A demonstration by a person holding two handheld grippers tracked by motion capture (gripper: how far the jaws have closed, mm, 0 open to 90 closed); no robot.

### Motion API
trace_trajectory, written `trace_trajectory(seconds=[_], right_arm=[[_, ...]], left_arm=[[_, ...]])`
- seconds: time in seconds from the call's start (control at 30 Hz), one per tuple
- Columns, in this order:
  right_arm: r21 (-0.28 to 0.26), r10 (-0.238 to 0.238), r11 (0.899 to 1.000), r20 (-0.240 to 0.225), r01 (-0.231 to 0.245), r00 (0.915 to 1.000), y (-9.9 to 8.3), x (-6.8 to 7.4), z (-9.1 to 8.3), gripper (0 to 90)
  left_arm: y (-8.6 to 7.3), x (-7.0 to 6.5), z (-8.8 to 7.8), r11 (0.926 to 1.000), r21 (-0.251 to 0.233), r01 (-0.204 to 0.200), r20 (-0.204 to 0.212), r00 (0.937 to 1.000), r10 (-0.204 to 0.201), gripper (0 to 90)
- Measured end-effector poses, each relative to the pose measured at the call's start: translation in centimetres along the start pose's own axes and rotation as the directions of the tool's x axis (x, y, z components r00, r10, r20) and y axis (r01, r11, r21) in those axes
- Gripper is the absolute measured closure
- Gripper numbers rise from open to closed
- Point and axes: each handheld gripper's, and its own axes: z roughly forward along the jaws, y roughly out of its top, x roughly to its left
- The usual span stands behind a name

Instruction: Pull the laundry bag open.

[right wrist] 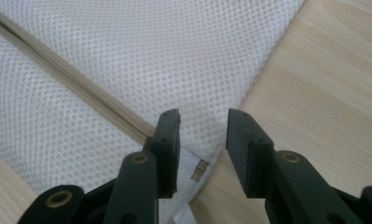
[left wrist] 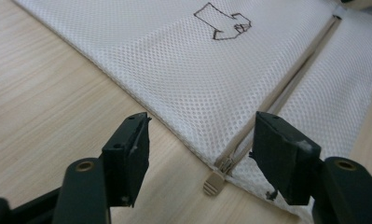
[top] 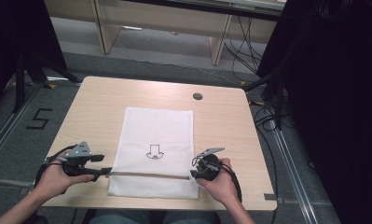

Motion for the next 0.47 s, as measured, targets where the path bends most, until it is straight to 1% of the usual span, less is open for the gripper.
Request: trace_trajectory(seconds=[0.03, 0.07, 0.13, 0.17, 0.2, 0.23, 0.27, 0.3, 0.33, 0.37, 0.43, 0.47], right_arm=[[-0.002, 0.001, 1.000, -0.004, -0.001, 1.0000, 0.0, 0.0, 0.0, 65.0], [-0.004, 0.000, 1.000, -0.001, 0.000, 1.0000, 0.0, 0.0, 0.0, 64.6], [-0.015, -0.007, 1.000, 0.002, 0.007, 1.0000, 0.0, -0.2, 0.1, 63.0], [-0.013, -0.004, 1.000, 0.003, 0.004, 1.0000, 0.0, -0.2, 0.1, 62.6], [-0.012, -0.002, 1.000, 0.003, 0.002, 1.0000, 0.0, -0.2, 0.1, 62.4], [-0.006, 0.016, 1.000, -0.001, -0.016, 0.9999, 0.0, -0.2, 0.1, 62.3], [-0.015, 0.024, 1.000, -0.001, -0.024, 0.9997, -0.1, -0.1, 0.1, 62.3], [-0.007, 0.023, 1.000, -0.003, -0.023, 0.9997, 0.0, -0.2, 0.1, 62.2], [-0.012, 0.021, 1.000, -0.003, -0.021, 0.9998, 0.0, -0.2, 0.0, 62.0], [-0.021, 0.009, 1.000, -0.002, -0.009, 1.0000, 0.0, -0.3, 0.1, 61.9], [-0.019, 0.015, 1.000, 0.000, -0.015, 0.9999, 0.0, -0.3, 0.1, 61.8], [-0.015, 0.026, 1.000, -0.003, -0.026, 0.9997, 0.0, -0.3, 0.1, 61.7]], left_arm=[[0.0, 0.1, 0.0, 1.0000, -0.002, 0.007, -0.003, 1.0000, -0.007, 35.3], [-0.1, 0.1, 0.0, 0.9998, -0.014, 0.016, -0.006, 0.9999, -0.016, 35.2], [-0.2, 0.6, -0.1, 0.9996, -0.009, 0.025, -0.008, 0.9997, -0.025, 35.4], [-0.3, 0.7, 0.0, 0.9992, -0.012, 0.039, -0.009, 0.9992, -0.039, 35.4], [-0.4, 0.9, 0.0, 0.9992, -0.005, 0.040, -0.014, 0.9991, -0.040, 35.4], [-0.5, 0.9, 0.0, 0.9988, 0.002, 0.049, -0.024, 0.9985, -0.049, 35.5], [-0.5, 1.1, 0.0, 0.9992, 0.008, 0.038, -0.025, 0.9990, -0.038, 35.6], [-0.5, 1.2, 0.0, 0.9985, 0.003, 0.055, -0.025, 0.9982, -0.054, 35.6], [-0.5, 1.3, 0.0, 0.9987, -0.001, 0.052, -0.019, 0.9985, -0.052, 35.6], [-0.5, 1.3, 0.1, 0.9975, -0.007, 0.070, -0.016, 0.9974, -0.070, 35.6], [-0.5, 1.3, 0.1, 0.9981, -0.010, 0.061, -0.027, 0.9978, -0.061, 35.6], [-0.6, 1.3, 0.1, 0.9979, -0.011, 0.064, -0.026, 0.9976, -0.064, 35.6]])
